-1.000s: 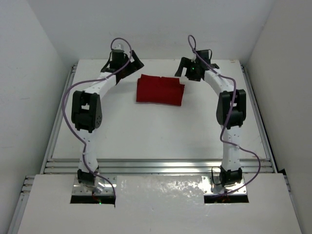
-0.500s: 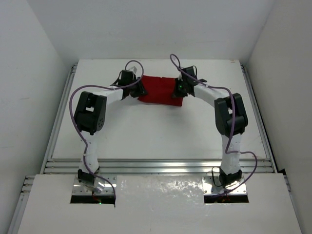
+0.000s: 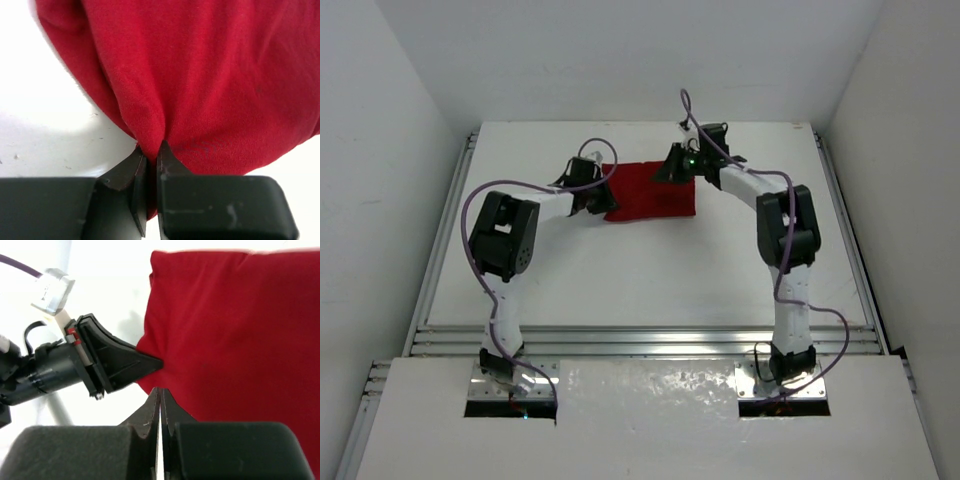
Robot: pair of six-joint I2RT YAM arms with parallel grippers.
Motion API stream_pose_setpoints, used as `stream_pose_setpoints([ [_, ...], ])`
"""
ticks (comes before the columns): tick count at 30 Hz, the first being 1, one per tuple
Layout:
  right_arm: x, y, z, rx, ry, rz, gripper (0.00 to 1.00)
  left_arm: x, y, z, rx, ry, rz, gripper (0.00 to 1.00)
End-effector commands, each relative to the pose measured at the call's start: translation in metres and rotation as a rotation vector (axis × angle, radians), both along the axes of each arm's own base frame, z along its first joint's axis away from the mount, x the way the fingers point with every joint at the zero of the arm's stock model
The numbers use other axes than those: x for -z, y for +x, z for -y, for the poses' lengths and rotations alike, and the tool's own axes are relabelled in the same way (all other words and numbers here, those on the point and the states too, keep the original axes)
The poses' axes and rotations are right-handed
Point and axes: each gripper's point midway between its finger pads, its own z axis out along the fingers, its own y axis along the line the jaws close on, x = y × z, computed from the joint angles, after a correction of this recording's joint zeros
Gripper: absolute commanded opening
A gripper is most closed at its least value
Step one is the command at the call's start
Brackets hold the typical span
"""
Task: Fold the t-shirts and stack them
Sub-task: Smooth out wrinkles on the folded tshirt
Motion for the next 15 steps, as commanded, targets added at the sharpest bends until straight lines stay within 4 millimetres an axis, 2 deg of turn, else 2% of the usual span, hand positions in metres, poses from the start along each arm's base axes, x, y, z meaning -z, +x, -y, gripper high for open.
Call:
stream_pose_setpoints([
  [1, 0.033, -0.014, -0.020, -0.122, 0.157, -0.164, 0.00, -0.004, -0.014, 0.012, 0.043, -0.014, 0.011, 0.00],
  [2, 0.053, -0.016, -0.015, -0.092, 0.124, -0.217, 0.00, 0.000, -0.017, 0.011, 0.038, -0.010, 0.000, 0.00],
  [3, 0.080, -0.024, -0.004, -0.050, 0.079, -0.278, 0.00, 0.006, -0.023, 0.008, 0.029, -0.003, -0.013, 0.00],
  [6, 0.122, -0.041, 0.020, -0.001, 0.054, -0.407, 0.00, 0.003, -0.023, 0.004, -0.004, -0.003, 0.019, 0.00],
  [7, 0.142, -0.060, 0.032, 0.039, 0.013, -0.488, 0.00, 0.009, -0.032, 0.000, -0.016, 0.009, 0.002, 0.00],
  [8, 0.147, -0.068, 0.042, 0.060, 0.008, -0.509, 0.00, 0.005, -0.034, -0.003, -0.039, 0.008, 0.001, 0.00],
  [9, 0.151, -0.092, 0.050, 0.074, 0.004, -0.536, 0.00, 0.009, -0.037, -0.010, -0.068, 0.029, -0.005, 0.00],
  [10, 0.154, -0.103, 0.055, 0.092, -0.003, -0.549, 0.00, 0.018, -0.049, -0.015, -0.096, 0.033, -0.039, 0.00],
  [11, 0.155, -0.111, 0.060, 0.112, -0.004, -0.555, 0.00, 0.011, -0.052, -0.017, -0.110, 0.028, -0.028, 0.00],
  [12, 0.159, -0.131, 0.064, 0.116, -0.006, -0.582, 0.00, 0.022, -0.068, -0.022, -0.123, 0.037, -0.060, 0.00],
  [13, 0.161, -0.141, 0.065, 0.114, -0.005, -0.599, 0.00, 0.016, -0.073, -0.020, -0.134, 0.024, -0.050, 0.00],
  [15, 0.159, -0.163, 0.067, 0.109, 0.025, -0.590, 0.00, 0.025, -0.094, -0.027, -0.159, 0.055, -0.077, 0.00],
])
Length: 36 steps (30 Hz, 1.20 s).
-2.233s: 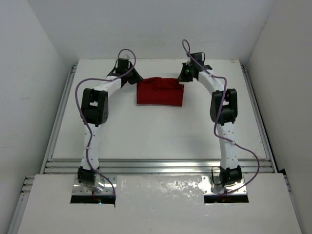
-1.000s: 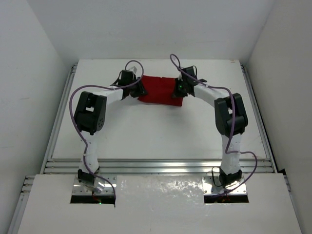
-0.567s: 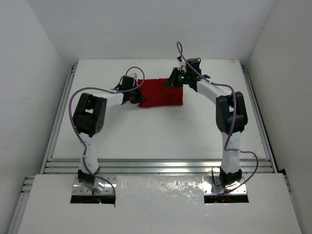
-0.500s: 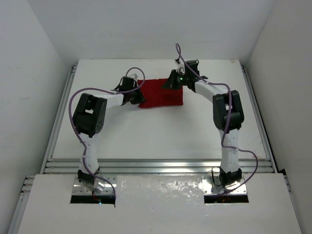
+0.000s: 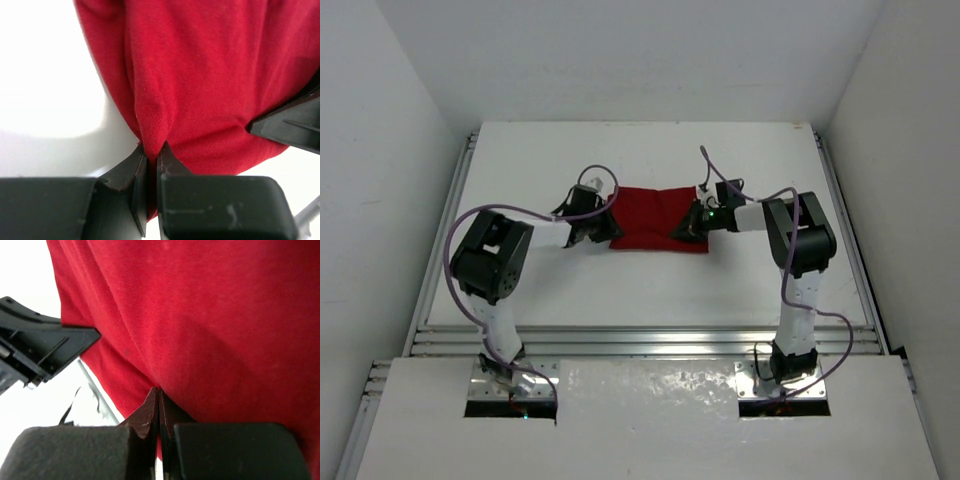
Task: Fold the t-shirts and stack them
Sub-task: Smooth out wrinkles on the folded tshirt
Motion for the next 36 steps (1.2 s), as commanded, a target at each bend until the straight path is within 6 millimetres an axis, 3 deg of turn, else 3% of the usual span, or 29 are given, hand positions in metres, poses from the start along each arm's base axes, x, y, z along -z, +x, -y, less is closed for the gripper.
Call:
stream_pose_setpoints([
  [1, 0.048, -0.065, 0.028, 0.051, -0.094, -0.134, 0.00, 0.011, -0.026, -0.036, -0.135, 0.116, -0.039, 0.00],
  [3, 0.044, -0.077, 0.032, 0.054, -0.098, -0.125, 0.00, 0.015, -0.047, -0.038, -0.137, 0.115, -0.055, 0.00],
  [4, 0.032, -0.078, 0.032, 0.049, -0.098, -0.087, 0.01, 0.004, -0.050, -0.033, -0.134, 0.093, -0.030, 0.00],
  [6, 0.034, -0.094, 0.043, 0.059, -0.152, -0.089, 0.14, 0.006, -0.066, -0.033, -0.130, 0.085, -0.042, 0.00],
  [7, 0.022, -0.092, 0.046, 0.065, -0.164, -0.045, 0.14, -0.002, -0.071, -0.029, -0.120, 0.079, -0.031, 0.07],
  [8, 0.026, -0.099, 0.054, 0.075, -0.214, -0.059, 0.18, -0.002, -0.075, -0.030, -0.123, 0.089, -0.035, 0.25],
  [10, 0.012, -0.096, 0.058, 0.087, -0.211, -0.020, 0.32, -0.012, -0.081, -0.028, -0.111, 0.085, -0.020, 0.35],
  [12, -0.004, -0.091, 0.054, 0.066, -0.195, 0.016, 0.48, -0.027, -0.087, -0.027, -0.105, 0.075, 0.001, 0.54],
  [13, -0.019, -0.083, 0.055, 0.050, -0.210, 0.037, 0.55, -0.034, -0.085, -0.031, -0.127, 0.092, 0.025, 0.80],
  [14, -0.026, -0.073, 0.060, 0.064, -0.251, 0.060, 0.59, -0.038, -0.089, -0.034, -0.133, 0.111, 0.019, 0.99],
  [15, -0.034, -0.069, 0.061, 0.061, -0.264, 0.080, 0.60, -0.041, -0.095, -0.039, -0.140, 0.137, 0.007, 1.00],
  [16, -0.049, -0.060, 0.062, 0.060, -0.269, 0.122, 0.61, -0.061, -0.090, -0.046, -0.178, 0.146, 0.058, 1.00],
  [19, -0.059, -0.057, 0.058, 0.033, -0.252, 0.143, 0.51, -0.101, -0.078, -0.036, -0.142, 0.074, 0.190, 1.00],
  [20, -0.058, -0.056, 0.058, 0.036, -0.252, 0.153, 0.45, -0.118, -0.076, -0.019, -0.073, 0.010, 0.223, 1.00],
  [21, -0.057, -0.056, 0.059, 0.038, -0.256, 0.154, 0.28, -0.133, -0.068, -0.003, -0.024, -0.046, 0.280, 1.00],
  [22, -0.055, -0.055, 0.062, 0.054, -0.274, 0.155, 0.25, -0.149, -0.065, 0.013, 0.038, -0.107, 0.302, 1.00],
  [23, -0.055, -0.051, 0.065, 0.068, -0.292, 0.167, 0.23, -0.155, -0.059, 0.021, 0.053, -0.137, 0.313, 1.00],
  [24, -0.055, -0.048, 0.066, 0.073, -0.301, 0.172, 0.19, -0.147, -0.053, 0.028, 0.066, -0.142, 0.287, 1.00],
  [26, -0.062, -0.029, 0.066, 0.074, -0.315, 0.233, 0.12, -0.154, -0.046, 0.043, 0.091, -0.200, 0.286, 0.97],
  [27, -0.053, -0.023, 0.065, 0.060, -0.320, 0.232, 0.04, -0.140, -0.038, 0.046, 0.081, -0.194, 0.255, 0.97],
  [28, -0.059, -0.006, 0.065, 0.064, -0.333, 0.267, 0.00, -0.144, -0.028, 0.050, 0.073, -0.198, 0.265, 0.87],
  [29, -0.050, -0.004, 0.070, 0.067, -0.371, 0.231, 0.00, -0.137, -0.020, 0.051, 0.060, -0.189, 0.253, 0.81],
  [30, -0.038, -0.001, 0.071, 0.056, -0.382, 0.212, 0.00, -0.113, -0.012, 0.052, 0.051, -0.154, 0.210, 0.76],
  [31, -0.039, 0.009, 0.069, 0.058, -0.381, 0.242, 0.00, -0.114, 0.000, 0.055, 0.042, -0.145, 0.224, 0.52],
  [32, -0.036, 0.012, 0.073, 0.071, -0.402, 0.236, 0.00, -0.105, 0.007, 0.055, 0.039, -0.131, 0.213, 0.41],
  [33, -0.030, 0.014, 0.077, 0.082, -0.425, 0.216, 0.00, -0.076, 0.013, 0.053, 0.035, -0.086, 0.162, 0.27],
  [34, -0.028, 0.016, 0.080, 0.096, -0.442, 0.210, 0.00, -0.072, 0.023, 0.051, 0.014, -0.065, 0.156, 0.17],
  [35, -0.023, 0.017, 0.087, 0.118, -0.478, 0.200, 0.00, -0.047, 0.023, 0.044, -0.002, -0.025, 0.096, 0.10],
  [36, -0.014, 0.018, 0.092, 0.132, -0.509, 0.173, 0.00, -0.036, 0.024, 0.037, -0.030, 0.004, 0.078, 0.00],
])
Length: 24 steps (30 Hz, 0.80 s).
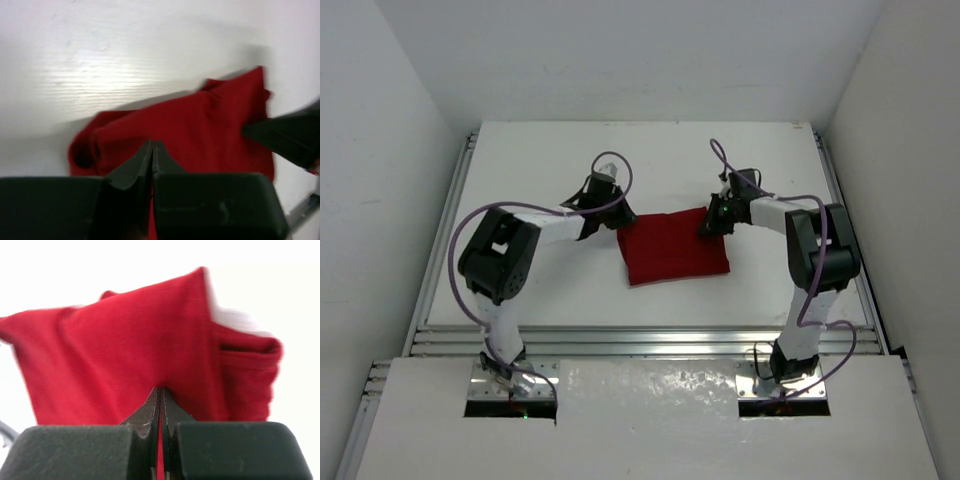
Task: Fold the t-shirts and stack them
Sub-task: Smooth out wrinkles on the folded tshirt
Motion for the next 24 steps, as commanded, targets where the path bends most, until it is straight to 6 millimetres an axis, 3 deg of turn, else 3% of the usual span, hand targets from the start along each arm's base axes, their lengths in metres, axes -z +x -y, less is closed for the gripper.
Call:
stream_pose_setpoints([
  [1, 0.018, 0.011, 0.030, 0.087, -0.150, -0.024, 0.00, 0.033, 0.009, -0.018, -0.063, 0.075, -0.057, 0.00],
  [4, 0.028, 0.005, 0.039, 0.118, -0.187, -0.055, 0.00, 0.059, 0.007, -0.037, -0.109, 0.138, -0.097, 0.00],
  [6, 0.022, 0.005, 0.032, 0.095, -0.157, -0.052, 0.00, 0.061, 0.015, -0.044, -0.108, 0.124, -0.097, 0.00],
  [8, 0.006, 0.011, 0.026, 0.066, -0.128, -0.022, 0.00, 0.048, 0.021, -0.045, -0.098, 0.105, -0.071, 0.00],
  [9, -0.011, 0.019, 0.020, 0.048, -0.105, 0.016, 0.01, 0.033, 0.029, -0.045, -0.103, 0.100, -0.040, 0.00],
  [10, -0.033, 0.025, 0.017, 0.036, -0.085, 0.065, 0.08, 0.006, 0.032, -0.049, -0.111, 0.109, 0.009, 0.00],
  [11, -0.056, 0.035, 0.013, 0.019, -0.071, 0.119, 0.38, -0.011, 0.035, -0.053, -0.130, 0.117, 0.040, 0.47],
  [12, -0.070, 0.034, 0.011, 0.006, -0.063, 0.132, 0.45, -0.031, 0.038, -0.058, -0.157, 0.125, 0.082, 0.71],
  [13, -0.094, 0.036, 0.012, 0.005, -0.061, 0.182, 0.52, -0.069, 0.038, -0.062, -0.170, 0.112, 0.161, 0.91],
  [14, -0.106, 0.037, 0.019, 0.018, -0.096, 0.194, 0.74, -0.079, 0.035, -0.068, -0.187, 0.123, 0.187, 1.00],
  [15, -0.117, 0.037, 0.024, 0.029, -0.122, 0.214, 0.89, -0.091, 0.023, -0.073, -0.200, 0.124, 0.188, 1.00],
  [16, -0.118, 0.035, 0.030, 0.038, -0.158, 0.210, 0.99, -0.084, 0.015, -0.081, -0.221, 0.141, 0.168, 1.00],
  [17, -0.109, 0.028, 0.045, 0.072, -0.233, 0.163, 0.99, -0.079, 0.010, -0.086, -0.254, 0.135, 0.136, 1.00],
  [19, -0.091, 0.023, 0.052, 0.063, -0.271, 0.117, 0.99, -0.043, -0.010, -0.094, -0.265, 0.159, 0.017, 1.00],
  [22, -0.073, 0.026, 0.034, -0.013, -0.203, 0.088, 0.99, -0.003, -0.027, -0.093, -0.256, 0.141, -0.061, 1.00],
  [24, -0.069, 0.032, 0.019, -0.063, -0.182, 0.113, 0.99, 0.006, -0.030, -0.096, -0.284, 0.111, -0.071, 1.00],
])
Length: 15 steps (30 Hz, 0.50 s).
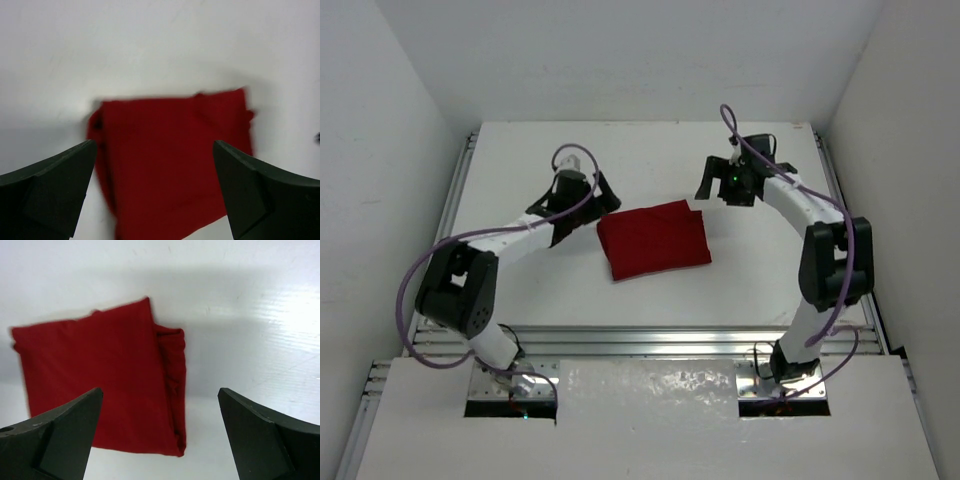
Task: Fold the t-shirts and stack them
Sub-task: Smooth out wrinkles on the folded tshirt
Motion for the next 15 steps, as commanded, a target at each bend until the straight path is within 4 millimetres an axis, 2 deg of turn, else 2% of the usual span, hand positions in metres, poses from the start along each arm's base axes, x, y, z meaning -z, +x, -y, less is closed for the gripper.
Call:
stream_pose_setpoints([
  [1, 0.040, -0.001, -0.013, -0.097, -0.025, -0.075, 0.99, 0.070, -0.032, -0.017, -0.059, 0.002, -0.167, 0.99],
  [3, 0.054, 0.004, -0.021, -0.142, -0.005, -0.113, 0.97, 0.073, -0.032, -0.020, -0.070, -0.039, -0.152, 0.98],
  [4, 0.047, 0.010, -0.024, -0.151, -0.001, -0.091, 0.97, 0.074, -0.032, -0.019, -0.057, -0.062, -0.147, 0.98],
  [5, 0.061, 0.008, -0.027, -0.165, 0.011, -0.126, 0.96, 0.067, -0.022, -0.017, -0.033, -0.103, -0.092, 0.95],
  [7, 0.065, 0.012, -0.035, -0.187, 0.050, -0.123, 0.96, 0.073, -0.026, -0.014, 0.002, -0.134, -0.088, 0.94],
  [9, 0.074, 0.013, -0.041, -0.195, 0.059, -0.136, 0.96, 0.078, -0.019, -0.014, 0.020, -0.128, -0.074, 0.95],
  [10, 0.073, 0.017, -0.045, -0.205, 0.065, -0.134, 0.95, 0.077, -0.017, -0.008, 0.054, -0.140, -0.069, 0.95],
  [11, 0.082, 0.015, -0.051, -0.215, 0.061, -0.157, 0.93, 0.087, -0.015, -0.006, 0.068, -0.135, -0.085, 0.95],
  [12, 0.085, 0.016, -0.053, -0.221, 0.062, -0.166, 0.89, 0.091, -0.013, -0.004, 0.078, -0.135, -0.094, 0.94],
  [13, 0.082, 0.018, -0.058, -0.230, 0.070, -0.171, 0.81, 0.090, -0.010, 0.001, 0.105, -0.146, -0.095, 0.91],
  [14, 0.086, 0.016, -0.065, -0.243, 0.068, -0.180, 0.75, 0.100, -0.010, 0.004, 0.117, -0.149, -0.116, 0.90],
  [15, 0.087, 0.014, -0.068, -0.245, 0.064, -0.177, 0.70, 0.099, -0.008, 0.007, 0.133, -0.158, -0.109, 0.84],
])
